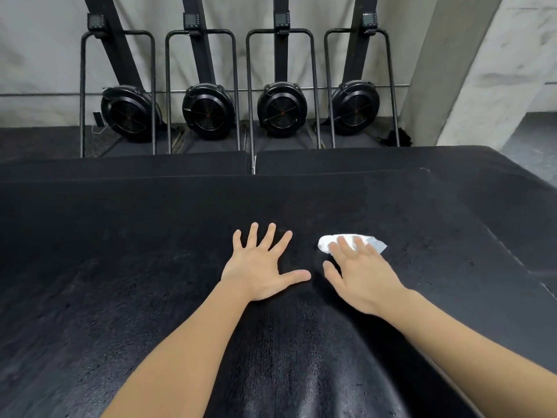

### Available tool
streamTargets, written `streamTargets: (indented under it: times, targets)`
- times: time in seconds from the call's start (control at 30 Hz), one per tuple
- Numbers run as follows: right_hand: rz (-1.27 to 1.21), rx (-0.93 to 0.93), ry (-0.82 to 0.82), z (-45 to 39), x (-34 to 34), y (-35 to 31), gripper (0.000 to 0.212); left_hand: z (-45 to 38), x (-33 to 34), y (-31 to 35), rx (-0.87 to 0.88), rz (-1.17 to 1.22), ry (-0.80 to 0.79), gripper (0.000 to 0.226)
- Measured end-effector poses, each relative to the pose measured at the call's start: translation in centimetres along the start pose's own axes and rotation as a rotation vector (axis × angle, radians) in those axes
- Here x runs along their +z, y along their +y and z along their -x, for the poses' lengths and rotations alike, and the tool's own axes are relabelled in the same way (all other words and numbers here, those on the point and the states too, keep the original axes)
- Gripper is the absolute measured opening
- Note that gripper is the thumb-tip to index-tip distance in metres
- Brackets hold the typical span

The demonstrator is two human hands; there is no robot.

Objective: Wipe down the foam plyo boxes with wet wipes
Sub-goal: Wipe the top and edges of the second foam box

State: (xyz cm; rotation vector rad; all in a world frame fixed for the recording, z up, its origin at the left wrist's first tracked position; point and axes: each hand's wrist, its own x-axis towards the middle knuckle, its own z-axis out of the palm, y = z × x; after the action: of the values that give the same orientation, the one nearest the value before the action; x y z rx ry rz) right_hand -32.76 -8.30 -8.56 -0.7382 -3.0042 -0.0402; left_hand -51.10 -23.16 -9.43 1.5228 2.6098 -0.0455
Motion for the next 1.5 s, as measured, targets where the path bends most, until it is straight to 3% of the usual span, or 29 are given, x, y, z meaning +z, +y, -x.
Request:
streamTargets:
  times: [0.47,0.7,0.77,0.87,0.93,1.03,1.1,1.17,1.27,1.37,1.5]
  targets:
    - [-0.086,-0.169,-0.038,7.4,-1.7,-2.1,0.059,3.1,-1.2,2.0,-0.014,0.060,-0.039,0.099]
    - [-0.102,0.065,-0.008,5.5,-1.6,-1.2,0.070,8.6,-0.1,3.4,0.084,0.109,-0.071,0.102]
    - [-0.115,-0.036,0.000,6.5,-1.3,-3.2,0.061,9.6,0.4,3.4,0.098,0.121,-0.007,0.096]
    - [-0.167,-0.233,-0.002,9.5,-1.1,-5.6,0.052,9.9,0.3,3.3,0.074,0.203,0.100,0.066]
    - [-0.206,-0.268,0.005,10.4,-1.5,-4.8,0.048,9.7,0.4,3.4,0.078,0.163,0.108,0.061]
    - [-0.231,-0.154,0.054,9.5,-1.7,-2.0,0.038,9.7,0.7,3.6,0.094,0.085,0.088,0.060]
    - [-0.220,-0.008,0.035,8.8,-1.3,-0.6,0.040,9.7,0.7,3.8,0.097,0.065,0.086,0.060]
    - [-0.230,0.016,0.044,8.7,-0.7,-1.4,0.047,9.6,0.6,3.7,0.094,0.058,0.077,0.061]
    - [-0.261,-0.133,0.044,10.9,0.1,-4.9,0.049,9.5,0.8,3.6,0.086,0.057,0.063,0.062]
    - [-0.252,-0.256,-0.027,14.4,-0.5,-7.5,0.064,9.6,0.8,3.7,0.087,0.053,0.063,0.063]
    - [-0.279,-0.239,-0.025,14.2,-1.3,-5.0,0.057,9.5,0.7,3.7,0.085,0.051,0.064,0.062]
